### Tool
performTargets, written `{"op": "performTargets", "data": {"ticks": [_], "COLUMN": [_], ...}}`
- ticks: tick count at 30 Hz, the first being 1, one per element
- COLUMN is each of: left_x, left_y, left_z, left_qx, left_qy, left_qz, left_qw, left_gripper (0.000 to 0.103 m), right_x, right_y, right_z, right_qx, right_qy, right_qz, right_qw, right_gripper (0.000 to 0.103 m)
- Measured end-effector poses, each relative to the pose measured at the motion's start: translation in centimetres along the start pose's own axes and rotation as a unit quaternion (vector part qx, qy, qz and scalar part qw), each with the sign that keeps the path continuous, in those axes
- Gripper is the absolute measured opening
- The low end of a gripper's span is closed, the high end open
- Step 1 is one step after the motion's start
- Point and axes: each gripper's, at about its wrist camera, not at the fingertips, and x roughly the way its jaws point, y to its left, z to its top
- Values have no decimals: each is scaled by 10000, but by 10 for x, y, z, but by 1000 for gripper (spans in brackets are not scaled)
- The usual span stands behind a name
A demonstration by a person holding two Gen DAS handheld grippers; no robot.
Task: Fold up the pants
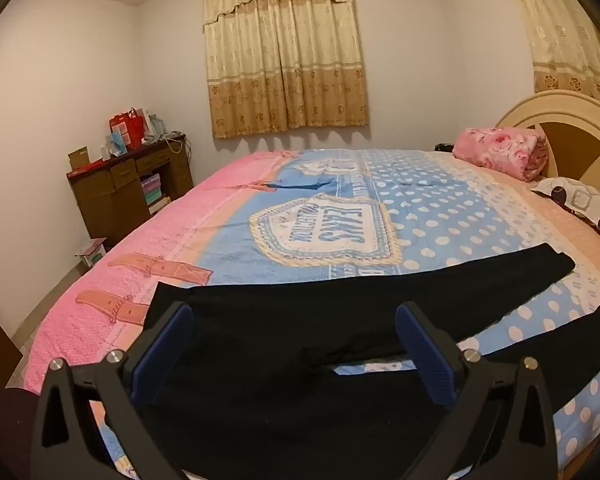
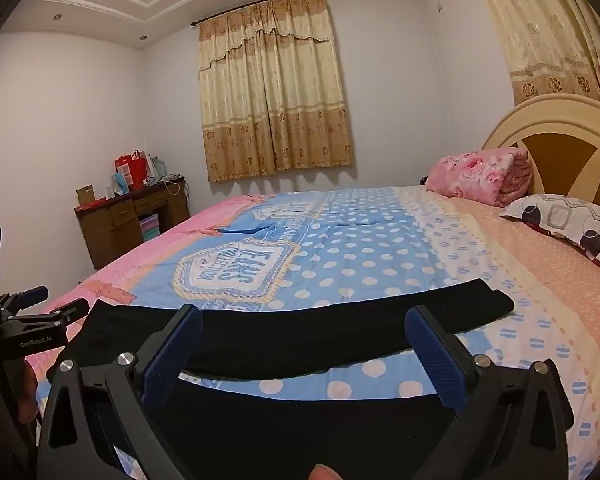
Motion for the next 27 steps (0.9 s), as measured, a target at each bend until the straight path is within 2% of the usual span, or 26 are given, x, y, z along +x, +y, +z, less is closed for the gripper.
{"op": "performTargets", "data": {"ticks": [19,27], "left_x": [-1,4], "left_y": [-2,5], "left_z": [12,3], "left_qx": [38,54], "left_qy": [-60,-73], "left_qz": [75,62], "left_qw": [9999,9999], "left_gripper": [103,103], "right_x": [-1,6], "right_y": [-4,-4], "right_z": [-4,-9], "right_qx": [73,79], "right_qy": [65,152], "right_qz": [19,23], "right_qw": [10000,9999], "right_gripper": [102,102]}}
